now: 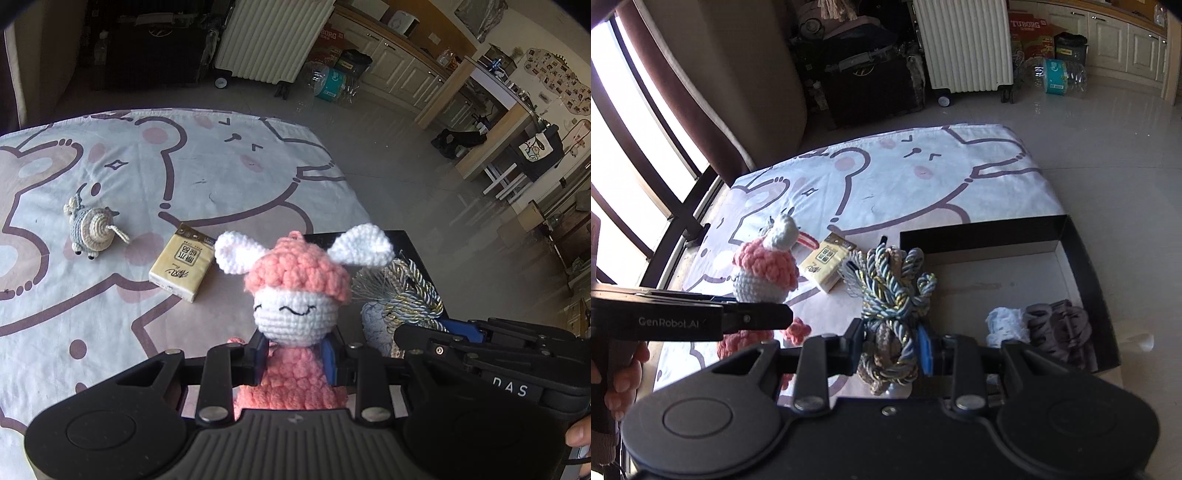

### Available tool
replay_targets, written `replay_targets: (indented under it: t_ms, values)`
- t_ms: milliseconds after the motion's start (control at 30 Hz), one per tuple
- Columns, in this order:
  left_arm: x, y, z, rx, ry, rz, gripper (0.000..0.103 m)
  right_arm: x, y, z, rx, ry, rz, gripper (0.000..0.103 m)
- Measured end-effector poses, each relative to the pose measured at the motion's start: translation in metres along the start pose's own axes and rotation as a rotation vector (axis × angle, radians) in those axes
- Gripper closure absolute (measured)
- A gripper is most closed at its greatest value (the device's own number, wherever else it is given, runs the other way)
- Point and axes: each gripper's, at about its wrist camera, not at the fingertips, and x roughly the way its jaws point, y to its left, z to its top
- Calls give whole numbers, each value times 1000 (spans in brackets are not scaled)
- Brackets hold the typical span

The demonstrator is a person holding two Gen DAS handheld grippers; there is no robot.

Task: Organize objects
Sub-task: 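Lift the pink doll with the left tool while right tool lifts the rope toy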

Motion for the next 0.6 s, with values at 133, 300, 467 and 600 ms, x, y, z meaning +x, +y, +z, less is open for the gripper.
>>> replay_targets:
  t_ms: [133, 300, 467, 600]
  values:
    - [0, -16, 5, 7, -5, 21, 72, -12, -7, 7, -4, -17, -24, 71]
    - [0, -33, 11, 20, -15, 64, 72, -24, -16, 12, 0, -35, -47, 71]
    - [-1, -44, 18, 13, -26, 77, 72, -29, -26, 15, 10, -43, -72, 71]
    - [4, -51, 22, 0, -32, 82, 72, -33, -34, 17, 21, -51, -89, 71]
